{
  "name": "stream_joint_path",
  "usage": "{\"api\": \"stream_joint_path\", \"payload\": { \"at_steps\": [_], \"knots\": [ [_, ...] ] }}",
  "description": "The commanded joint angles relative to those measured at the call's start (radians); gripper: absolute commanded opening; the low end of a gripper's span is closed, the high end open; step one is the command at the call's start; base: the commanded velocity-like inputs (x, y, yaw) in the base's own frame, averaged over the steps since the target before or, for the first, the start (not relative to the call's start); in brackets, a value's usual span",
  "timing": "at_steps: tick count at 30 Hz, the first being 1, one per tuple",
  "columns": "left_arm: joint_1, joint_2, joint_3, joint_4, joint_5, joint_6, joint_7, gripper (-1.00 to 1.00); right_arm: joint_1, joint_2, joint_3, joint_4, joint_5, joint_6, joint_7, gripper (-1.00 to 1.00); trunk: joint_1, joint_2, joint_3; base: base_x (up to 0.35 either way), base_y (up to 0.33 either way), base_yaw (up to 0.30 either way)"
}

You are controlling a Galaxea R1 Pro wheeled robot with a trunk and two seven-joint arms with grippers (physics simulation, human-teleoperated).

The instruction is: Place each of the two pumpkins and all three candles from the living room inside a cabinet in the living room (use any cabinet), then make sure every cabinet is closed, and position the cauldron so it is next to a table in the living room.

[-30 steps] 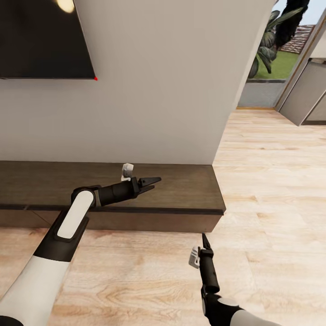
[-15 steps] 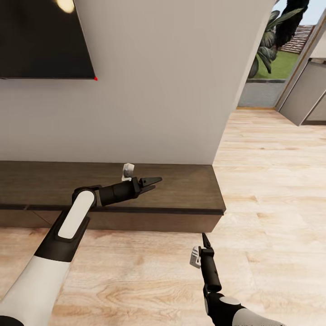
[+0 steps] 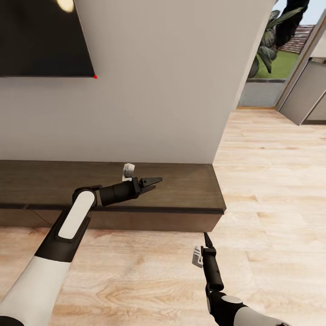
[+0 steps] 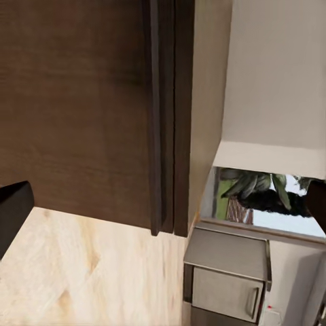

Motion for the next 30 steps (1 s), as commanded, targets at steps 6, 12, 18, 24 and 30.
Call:
{"api": "stream_joint_path", "payload": {
  "at_steps": [6,12,18,24,30],
  "knots": [
    [0.0,0.002,0.0,0.0,0.001,0.001,0.0,1.0,0.0,0.003,0.0,0.001,0.0,0.0,-0.001,1.0,0.023,-0.042,-0.019,0.0,0.0,0.0],
    [0.0,0.003,0.0,0.0,0.001,0.001,0.0,1.0,0.0,0.005,-0.001,-0.002,-0.004,-0.002,-0.004,1.0,0.046,-0.084,-0.038,0.0,0.0,0.0],
    [0.0,0.004,-0.002,0.0,0.001,0.002,-0.003,1.0,0.0,0.009,-0.005,-0.006,-0.005,0.001,-0.013,1.0,0.069,-0.126,-0.056,0.0,0.0,0.0],
    [0.0,0.004,0.0,0.0,0.001,0.003,-0.003,1.0,0.0,0.01,-0.002,-0.005,-0.001,0.001,-0.014,1.0,0.092,-0.168,-0.075,0.0,0.0,0.0],
    [0.0,0.004,0.001,0.0,0.001,0.003,-0.003,1.0,0.0,0.01,-0.001,-0.005,0.001,0.0,-0.014,1.0,0.115,-0.21,-0.094,0.0,0.0,0.0]
  ]
}}
